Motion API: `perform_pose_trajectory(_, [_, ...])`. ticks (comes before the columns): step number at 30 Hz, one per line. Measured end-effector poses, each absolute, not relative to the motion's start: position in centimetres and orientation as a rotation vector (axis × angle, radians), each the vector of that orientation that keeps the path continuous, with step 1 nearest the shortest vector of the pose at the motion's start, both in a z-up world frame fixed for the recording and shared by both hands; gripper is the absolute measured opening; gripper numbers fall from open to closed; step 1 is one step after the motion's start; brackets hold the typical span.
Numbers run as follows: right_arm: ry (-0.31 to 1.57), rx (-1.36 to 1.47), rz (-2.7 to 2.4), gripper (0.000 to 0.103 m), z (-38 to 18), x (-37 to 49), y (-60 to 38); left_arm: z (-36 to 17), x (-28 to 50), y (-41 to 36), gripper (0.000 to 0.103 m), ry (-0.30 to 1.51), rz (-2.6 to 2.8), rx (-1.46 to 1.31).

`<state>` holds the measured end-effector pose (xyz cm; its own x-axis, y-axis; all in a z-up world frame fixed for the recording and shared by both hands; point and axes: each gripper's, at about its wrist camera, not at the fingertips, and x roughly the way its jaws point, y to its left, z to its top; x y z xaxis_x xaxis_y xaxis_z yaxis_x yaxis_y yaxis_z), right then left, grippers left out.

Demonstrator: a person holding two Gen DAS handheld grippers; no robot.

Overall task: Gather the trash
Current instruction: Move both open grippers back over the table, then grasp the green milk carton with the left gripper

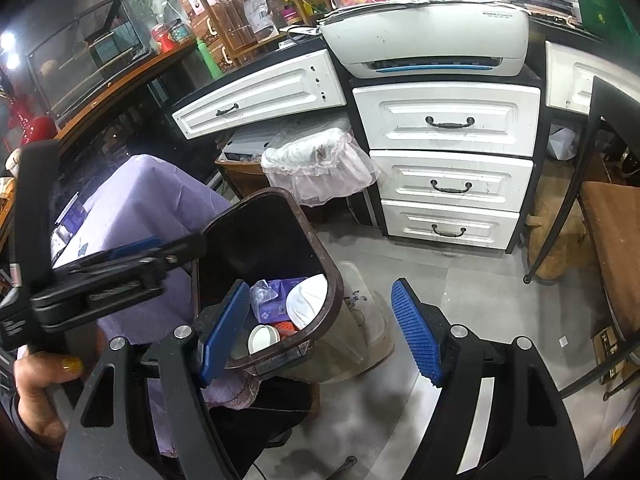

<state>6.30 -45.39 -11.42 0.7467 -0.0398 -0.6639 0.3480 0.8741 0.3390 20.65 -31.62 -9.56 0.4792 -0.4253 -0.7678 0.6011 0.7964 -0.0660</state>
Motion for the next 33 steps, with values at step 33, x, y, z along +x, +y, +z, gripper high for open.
perform_pose_trajectory(33, [0.649, 0.263, 0.225, 0.091, -2.6, 14.8, -26.7, -1.5, 23.9, -2.1, 0.097, 0.720, -0.189, 0.016])
